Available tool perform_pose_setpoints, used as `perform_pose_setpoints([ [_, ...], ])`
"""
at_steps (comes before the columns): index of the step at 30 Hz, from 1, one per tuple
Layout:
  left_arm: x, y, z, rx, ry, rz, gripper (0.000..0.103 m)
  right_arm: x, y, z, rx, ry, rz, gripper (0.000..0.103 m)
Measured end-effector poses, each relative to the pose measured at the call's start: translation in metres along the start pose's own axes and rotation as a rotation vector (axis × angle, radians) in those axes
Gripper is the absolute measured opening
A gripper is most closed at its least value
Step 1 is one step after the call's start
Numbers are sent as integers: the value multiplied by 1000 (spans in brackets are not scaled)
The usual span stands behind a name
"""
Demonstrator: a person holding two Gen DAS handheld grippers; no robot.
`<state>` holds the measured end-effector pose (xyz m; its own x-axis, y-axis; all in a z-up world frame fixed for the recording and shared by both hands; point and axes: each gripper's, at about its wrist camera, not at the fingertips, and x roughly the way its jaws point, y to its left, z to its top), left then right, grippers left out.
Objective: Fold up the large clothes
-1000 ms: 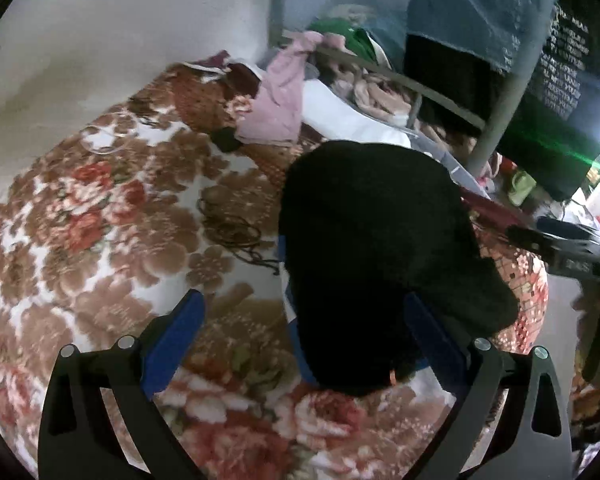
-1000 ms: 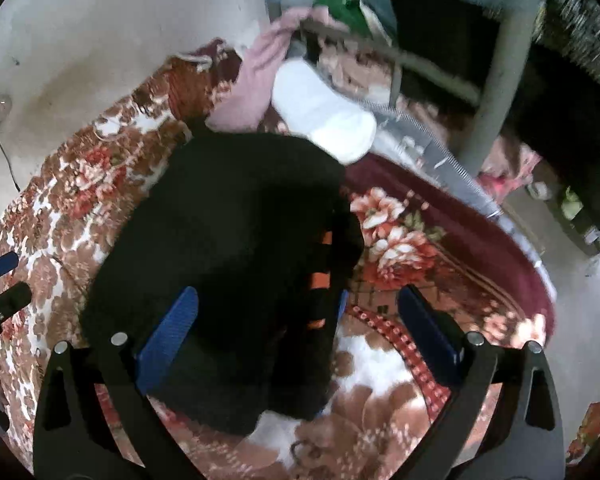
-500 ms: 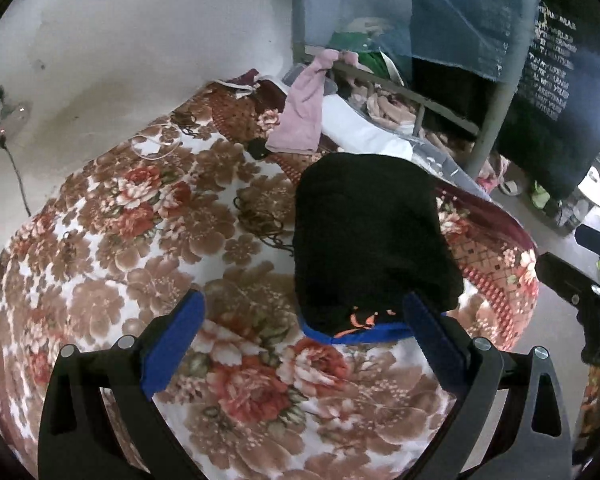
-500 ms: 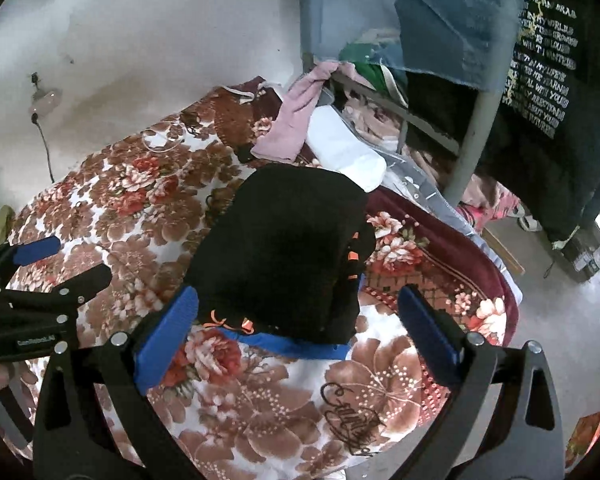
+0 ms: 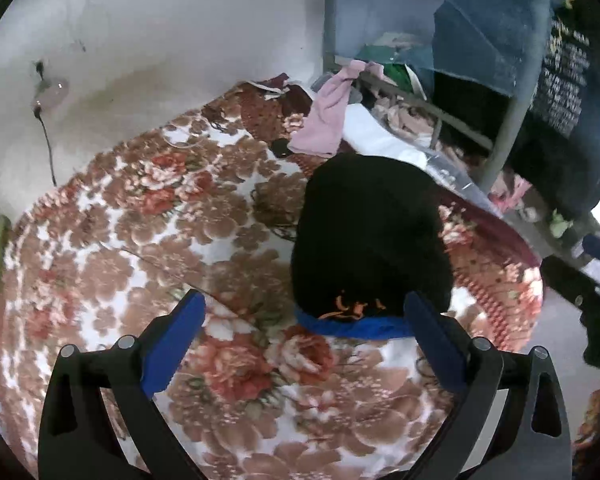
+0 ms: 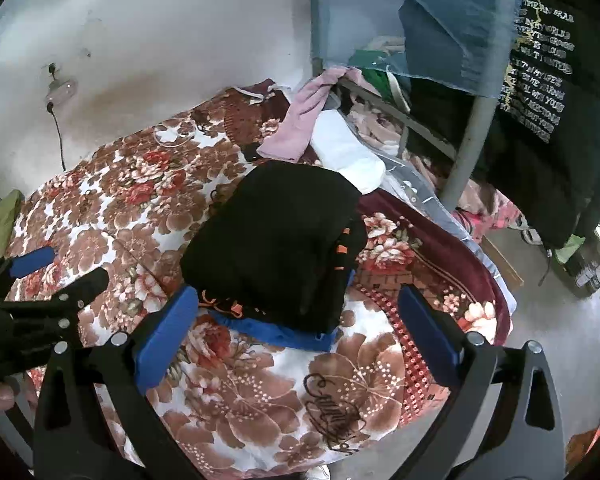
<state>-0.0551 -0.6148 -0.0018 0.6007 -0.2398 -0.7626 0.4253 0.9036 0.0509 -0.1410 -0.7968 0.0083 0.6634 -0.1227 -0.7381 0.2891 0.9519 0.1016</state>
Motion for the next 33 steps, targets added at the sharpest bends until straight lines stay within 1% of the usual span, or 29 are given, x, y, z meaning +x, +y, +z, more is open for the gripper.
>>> perform_pose_setpoints([
  [2,2,-2,0,-2,4,-2,98,4,0,0,4,4,8,98],
  [5,4,-7,1,23,-7,33,98,11,0,0,-2,4,24,98],
  [9,8,-14,6,44,-26,54,98,21,-1,1,-12,0,38,98],
  [12,13,-19,10,38,-30,63,98,27,-4,3,-10,3,52,98],
  [14,19,-20,12,12,-27,59,98,30,-5,6,-27,-11,48,98],
  [17,27,-26,14,22,-32,83,98,36,-9,9,-36,-15,54,98],
  [19,27,-30,15,28,-51,98,98,38,-9,10,-35,-12,54,98],
  [21,29,-34,16,38,-62,94,98,44,-12,13,-38,-5,56,98],
  [23,33,-35,18,35,-57,90,98,48,-15,15,-40,0,60,98],
  [25,35,-35,21,28,-59,97,98,53,-18,18,-44,4,60,98],
  [28,38,-40,24,47,-65,109,98,58,-21,20,-45,14,60,98],
  [33,45,-41,30,37,-44,92,98,61,-23,22,-42,25,60,98],
])
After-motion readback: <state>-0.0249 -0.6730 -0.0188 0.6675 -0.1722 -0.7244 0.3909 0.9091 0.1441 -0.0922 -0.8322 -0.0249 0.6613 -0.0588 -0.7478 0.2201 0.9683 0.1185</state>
